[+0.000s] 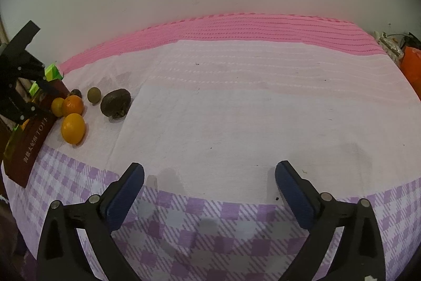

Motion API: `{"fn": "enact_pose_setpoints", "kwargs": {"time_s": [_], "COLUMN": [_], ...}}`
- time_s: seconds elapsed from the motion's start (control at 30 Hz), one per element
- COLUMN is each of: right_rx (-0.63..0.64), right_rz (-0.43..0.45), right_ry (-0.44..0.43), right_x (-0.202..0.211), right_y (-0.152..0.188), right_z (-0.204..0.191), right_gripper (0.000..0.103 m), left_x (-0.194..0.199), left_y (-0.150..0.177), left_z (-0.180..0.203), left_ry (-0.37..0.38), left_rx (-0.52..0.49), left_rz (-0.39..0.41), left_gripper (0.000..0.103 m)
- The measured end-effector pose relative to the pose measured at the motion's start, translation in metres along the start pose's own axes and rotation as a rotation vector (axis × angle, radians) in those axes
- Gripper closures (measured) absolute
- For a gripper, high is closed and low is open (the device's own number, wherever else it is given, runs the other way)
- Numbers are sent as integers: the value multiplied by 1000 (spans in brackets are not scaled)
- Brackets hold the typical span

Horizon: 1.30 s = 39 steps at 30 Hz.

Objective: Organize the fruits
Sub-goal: 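Grasp an orange with the left gripper while the right gripper grasps a dark passion fruit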

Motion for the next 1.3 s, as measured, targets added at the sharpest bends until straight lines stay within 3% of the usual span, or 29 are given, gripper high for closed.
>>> {"fn": "enact_pose_setpoints", "kwargs": {"time_s": [0.13,0.2,0.37,0.6,0.77,1.0,1.17,1.3], "right_rx": [2,3,9,8,10,11,13,13], "right_rz": [-1,-2,-3,-3,-4,-4,-5,-5], "right_ry": [-2,-4,-7,-6,-3,-1,3,2], "right_x": [0,0,0,0,0,0,-1,-1], "right_y": [0,1,0,0,0,0,1,0], "right_z": [-1,-1,-2,-3,-3,-3,-3,-3], "right_gripper": [2,1,0,0,0,0,0,0], "left_x": [-19,-18,-19,-11,2,17,-6,-12], "left_y": [10,10,12,26,39,29,20,16], "left_z": [7,14,15,33,45,25,5,-6], "left_ry": [32,28,103,92,184,296,245,136], "left_rx": [-16,-36,93,174,261,354,435,517], "left_rz": [-59,-26,48,134,190,290,246,262], "left_gripper": [50,52,62,61,57,54,54,65]}}
Point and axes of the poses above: each gripper's, at about its wrist camera, not at the fingertips, and x roughly against the way its jaws point, z to its right, y to its underside, the point moved 10 cm from there along -x, roughly the way its jaws point, and after that the axes turned 10 degrees about y, right-handed, at the moved point
